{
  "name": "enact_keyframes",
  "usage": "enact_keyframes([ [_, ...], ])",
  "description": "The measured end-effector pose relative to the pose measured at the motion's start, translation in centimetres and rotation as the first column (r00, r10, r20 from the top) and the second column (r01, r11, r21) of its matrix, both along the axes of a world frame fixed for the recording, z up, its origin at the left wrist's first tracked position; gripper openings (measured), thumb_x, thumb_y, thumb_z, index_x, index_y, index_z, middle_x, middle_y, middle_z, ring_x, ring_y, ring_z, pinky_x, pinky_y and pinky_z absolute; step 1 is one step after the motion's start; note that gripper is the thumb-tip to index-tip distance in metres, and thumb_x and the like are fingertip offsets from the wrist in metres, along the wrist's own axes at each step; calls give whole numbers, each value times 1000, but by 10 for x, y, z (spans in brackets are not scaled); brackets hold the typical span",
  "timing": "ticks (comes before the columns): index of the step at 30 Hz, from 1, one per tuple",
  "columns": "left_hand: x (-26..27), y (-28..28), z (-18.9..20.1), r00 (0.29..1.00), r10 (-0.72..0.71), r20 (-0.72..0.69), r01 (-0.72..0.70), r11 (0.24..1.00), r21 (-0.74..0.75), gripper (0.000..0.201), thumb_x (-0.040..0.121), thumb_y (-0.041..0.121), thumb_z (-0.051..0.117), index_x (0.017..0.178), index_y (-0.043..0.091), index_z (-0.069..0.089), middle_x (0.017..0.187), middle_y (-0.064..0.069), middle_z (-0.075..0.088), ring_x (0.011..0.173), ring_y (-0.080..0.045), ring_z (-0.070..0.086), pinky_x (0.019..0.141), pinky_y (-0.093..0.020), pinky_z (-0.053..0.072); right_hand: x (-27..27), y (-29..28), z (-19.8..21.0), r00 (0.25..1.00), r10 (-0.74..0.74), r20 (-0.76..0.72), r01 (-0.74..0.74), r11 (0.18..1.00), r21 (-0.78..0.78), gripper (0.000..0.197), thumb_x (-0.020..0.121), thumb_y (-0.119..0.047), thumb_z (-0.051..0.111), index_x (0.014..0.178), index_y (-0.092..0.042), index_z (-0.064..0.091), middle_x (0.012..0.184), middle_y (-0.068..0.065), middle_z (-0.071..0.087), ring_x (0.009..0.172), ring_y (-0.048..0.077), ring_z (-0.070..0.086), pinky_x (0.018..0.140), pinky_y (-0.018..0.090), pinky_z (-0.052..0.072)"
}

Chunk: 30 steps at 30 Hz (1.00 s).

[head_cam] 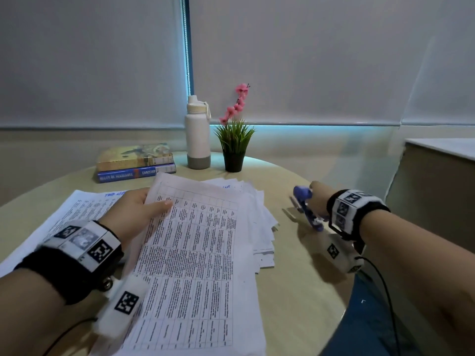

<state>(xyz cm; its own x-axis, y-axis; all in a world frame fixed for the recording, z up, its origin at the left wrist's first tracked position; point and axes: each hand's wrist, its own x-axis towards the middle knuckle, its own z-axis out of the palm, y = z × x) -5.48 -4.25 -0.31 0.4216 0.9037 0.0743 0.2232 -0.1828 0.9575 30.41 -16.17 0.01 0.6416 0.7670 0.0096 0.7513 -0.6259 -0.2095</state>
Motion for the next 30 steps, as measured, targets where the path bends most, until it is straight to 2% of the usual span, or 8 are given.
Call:
enact_keyframes([
  [3,3,-7,5,1000,-16,17,16,1000,2,11,91,10,60,90,11,71,80,-10,76,75,-29,73,73,-40,57,-10,-10,17,900,69,-430,190,827,529,18,85,-5,58,95,-13,45,77,7,52,80,28,54,65,35,49],
  [5,9,-13,8,999,-39,20,39,999,16,11,91,8,60,89,11,70,77,-8,76,69,-23,73,65,-34,57,-30,-20,40,640,373,-672,355,633,688,10,87,1,52,92,-8,52,71,8,55,71,23,58,48,26,51],
  [8,23,-24,16,997,-81,-5,82,993,83,10,90,9,61,89,13,70,76,-5,75,67,-18,73,60,-28,56,-66,-21,75,335,671,-661,380,546,747,9,92,-12,47,89,-6,52,54,11,59,49,16,58,44,16,47],
  [11,36,-36,23,991,-135,-22,136,984,119,9,90,12,62,92,10,71,85,-12,75,75,-25,73,67,-32,58,-104,-3,97,383,761,-524,326,420,847,25,88,-28,57,96,-4,56,55,12,63,69,30,62,69,34,57],
  [14,46,-46,29,985,-174,-20,175,973,148,9,89,13,62,85,13,70,84,-14,74,74,-26,72,71,-36,57,-139,15,105,557,711,-429,308,302,902,15,85,-30,65,80,-17,59,69,1,63,70,20,61,73,36,53],
  [18,51,-50,33,978,-207,-21,207,960,187,8,88,14,65,85,9,70,82,-11,73,74,-24,69,75,-39,54,-162,29,101,578,691,-434,279,332,901,17,83,-33,67,77,-20,59,80,4,66,73,18,65,76,35,54],
  [23,55,-51,34,974,-228,-5,225,958,176,10,86,15,68,79,6,68,80,-16,69,74,-27,63,73,-40,50,-179,29,93,591,697,-406,234,333,913,17,83,-33,66,72,-22,60,60,-8,63,57,9,62,61,26,53],
  [30,59,-56,38,978,-206,20,200,966,161,9,83,15,71,77,9,68,74,-6,66,69,-18,59,67,-29,43,-199,30,94,609,710,-353,239,260,936,20,82,-35,66,73,-22,53,69,12,56,55,26,57,49,31,49],
])
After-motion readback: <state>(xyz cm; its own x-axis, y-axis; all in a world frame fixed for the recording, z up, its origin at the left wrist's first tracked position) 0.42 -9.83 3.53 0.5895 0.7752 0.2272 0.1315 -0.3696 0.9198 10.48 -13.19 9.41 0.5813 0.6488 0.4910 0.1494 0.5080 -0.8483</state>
